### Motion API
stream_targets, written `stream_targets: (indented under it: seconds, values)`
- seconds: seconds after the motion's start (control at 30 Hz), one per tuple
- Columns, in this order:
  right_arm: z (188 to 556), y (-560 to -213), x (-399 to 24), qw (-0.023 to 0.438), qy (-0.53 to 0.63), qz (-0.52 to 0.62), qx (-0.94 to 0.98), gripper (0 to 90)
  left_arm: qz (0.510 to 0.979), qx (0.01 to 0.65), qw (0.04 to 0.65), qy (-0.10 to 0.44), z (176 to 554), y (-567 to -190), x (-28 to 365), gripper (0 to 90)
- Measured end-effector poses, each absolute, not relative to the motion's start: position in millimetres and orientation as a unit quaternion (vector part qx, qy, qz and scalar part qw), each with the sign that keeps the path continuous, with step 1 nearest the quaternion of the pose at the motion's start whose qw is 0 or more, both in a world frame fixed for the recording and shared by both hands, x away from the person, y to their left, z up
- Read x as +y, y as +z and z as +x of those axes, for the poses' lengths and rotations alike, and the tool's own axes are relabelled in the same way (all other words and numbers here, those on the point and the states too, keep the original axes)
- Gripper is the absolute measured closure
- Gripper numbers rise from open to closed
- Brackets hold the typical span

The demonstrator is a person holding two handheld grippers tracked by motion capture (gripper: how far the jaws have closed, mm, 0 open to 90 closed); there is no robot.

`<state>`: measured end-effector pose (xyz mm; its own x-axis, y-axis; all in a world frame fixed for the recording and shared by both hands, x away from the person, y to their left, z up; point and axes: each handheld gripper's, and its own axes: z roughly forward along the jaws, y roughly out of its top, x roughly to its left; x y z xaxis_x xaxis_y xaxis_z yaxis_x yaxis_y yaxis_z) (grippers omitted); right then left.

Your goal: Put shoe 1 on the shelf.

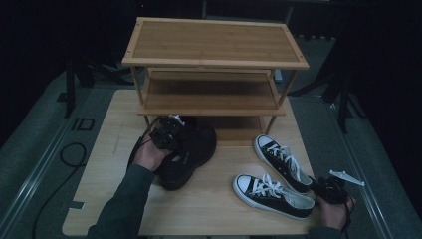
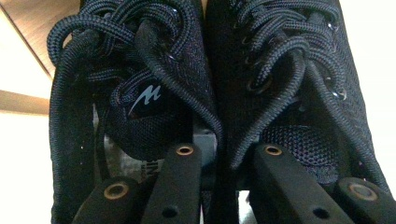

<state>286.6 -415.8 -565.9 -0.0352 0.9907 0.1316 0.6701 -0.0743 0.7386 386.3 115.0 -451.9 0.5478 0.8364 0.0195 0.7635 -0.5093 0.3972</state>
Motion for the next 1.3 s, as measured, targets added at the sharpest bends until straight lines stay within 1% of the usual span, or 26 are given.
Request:
stream_targets:
  seconds: [0.23, 0.43, 0.63, 0.7, 0.73, 0.77, 0.9, 1.0, 1.07, 1.1, 1.3]
  values:
    - [286.6, -566.0, -415.9, 0.239, 0.335, 0.652, 0.637, 48.1, 0.855, 0.476, 0.172, 0.115, 390.1, -454.4, 105.0, 84.4]
    - [286.6, -565.9, -415.9, 0.239, 0.335, 0.652, 0.637, 48.1, 0.833, 0.506, 0.184, 0.125, 391.8, -458.8, 96.2, 84.4]
    - [286.6, -565.9, -415.9, 0.239, 0.335, 0.652, 0.637, 48.1, 0.808, 0.536, 0.182, 0.164, 390.8, -466.2, 74.0, 84.0]
    - [286.6, -565.9, -415.9, 0.239, 0.335, 0.652, 0.637, 48.1, 0.806, 0.538, 0.182, 0.165, 390.7, -466.8, 72.1, 82.5]
    - [286.6, -565.9, -415.9, 0.24, 0.335, 0.651, 0.637, 48.1, 0.799, 0.544, 0.185, 0.176, 389.5, -469.7, 61.3, 81.3]
    - [286.6, -565.9, -415.9, 0.24, 0.335, 0.651, 0.637, 48.1, 0.799, 0.545, 0.188, 0.172, 389.8, -470.7, 57.8, 80.1]
    - [286.6, -565.9, -415.9, 0.239, 0.335, 0.652, 0.637, 48.1, 0.805, 0.538, 0.187, 0.167, 390.4, -469.7, 56.4, 71.2]
    - [286.6, -565.9, -415.9, 0.239, 0.335, 0.652, 0.637, 48.1, 0.813, 0.53, 0.186, 0.156, 390.3, -469.1, 62.4, 59.8]
    - [286.6, -565.9, -415.9, 0.239, 0.335, 0.652, 0.637, 48.1, 0.818, 0.524, 0.192, 0.136, 389.5, -468.4, 68.2, 56.8]
    - [286.6, -565.9, -415.9, 0.239, 0.335, 0.652, 0.637, 48.1, 0.818, 0.524, 0.201, 0.125, 388.1, -467.5, 70.8, 56.8]
    - [286.6, -566.0, -415.8, 0.239, 0.335, 0.652, 0.637, 48.0, 0.824, 0.511, 0.208, 0.129, 380.4, -458.1, 75.8, 53.2]
